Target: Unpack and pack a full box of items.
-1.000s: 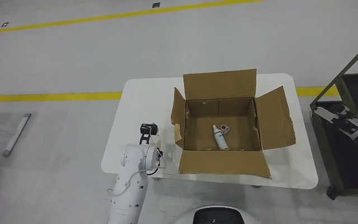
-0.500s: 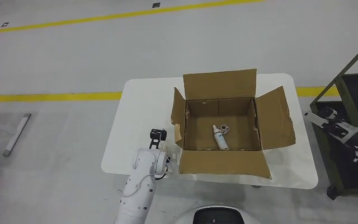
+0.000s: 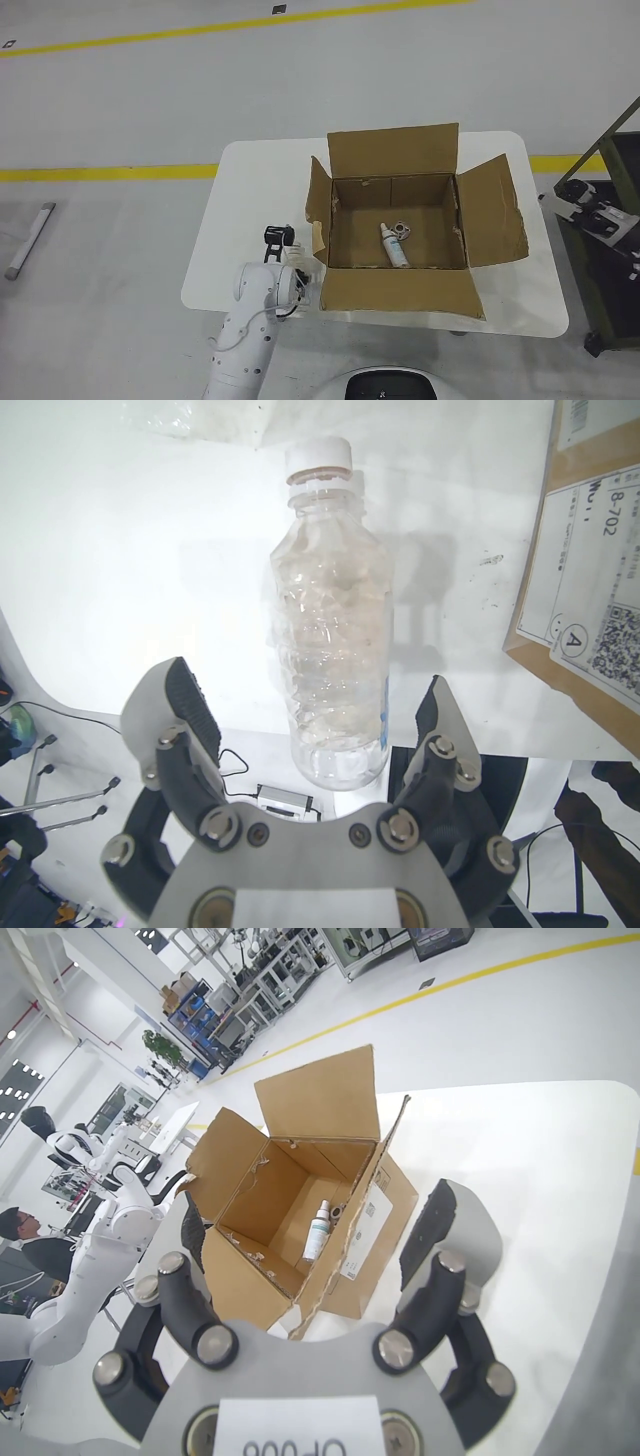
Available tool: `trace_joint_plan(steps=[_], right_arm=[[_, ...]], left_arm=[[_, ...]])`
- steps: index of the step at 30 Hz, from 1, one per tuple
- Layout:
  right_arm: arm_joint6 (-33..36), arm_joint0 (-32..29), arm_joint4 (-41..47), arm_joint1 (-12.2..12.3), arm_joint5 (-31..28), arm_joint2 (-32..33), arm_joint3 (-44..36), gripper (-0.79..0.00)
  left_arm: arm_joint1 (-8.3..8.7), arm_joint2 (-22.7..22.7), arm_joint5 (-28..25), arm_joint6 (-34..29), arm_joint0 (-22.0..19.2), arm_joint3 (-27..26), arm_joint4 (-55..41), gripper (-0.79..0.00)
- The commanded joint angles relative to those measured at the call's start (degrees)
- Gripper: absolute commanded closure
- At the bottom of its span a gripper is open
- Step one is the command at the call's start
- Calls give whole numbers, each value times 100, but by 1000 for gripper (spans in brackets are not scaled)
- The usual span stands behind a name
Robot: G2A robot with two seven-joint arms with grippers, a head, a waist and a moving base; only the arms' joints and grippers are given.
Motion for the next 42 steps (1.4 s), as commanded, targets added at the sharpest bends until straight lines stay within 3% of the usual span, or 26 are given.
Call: trace_joint_plan(steps=[1, 9, 14, 18, 33, 36, 42], right_arm=[[56, 88, 56, 10, -35, -89, -10, -785], [637, 802, -75, 63, 141, -983, -106, -785], [1014, 1309, -1110, 70, 230, -1988, 49, -785], [931, 1595, -2070, 44, 161, -2675, 286, -785], [922, 1633, -2303, 41, 159, -2819, 116, -785], [1028, 1921, -3055, 17, 460, -3253, 28, -785], [1633, 2882, -4351, -161, 1647, -4594, 412, -785]], left_arm=[[2, -37, 47, 12, 11, -120, 8, -785], [36, -325, 226, 56, 61, -746, 279, -785], [33, -422, 424, 147, 8, -947, 448, -785], [16, -462, 598, 195, -63, -975, 470, -785], [9, -454, 623, 194, -83, -969, 481, -785], [9, -454, 623, 194, -83, -969, 481, -785], [9, -454, 623, 194, -83, -969, 481, -785]])
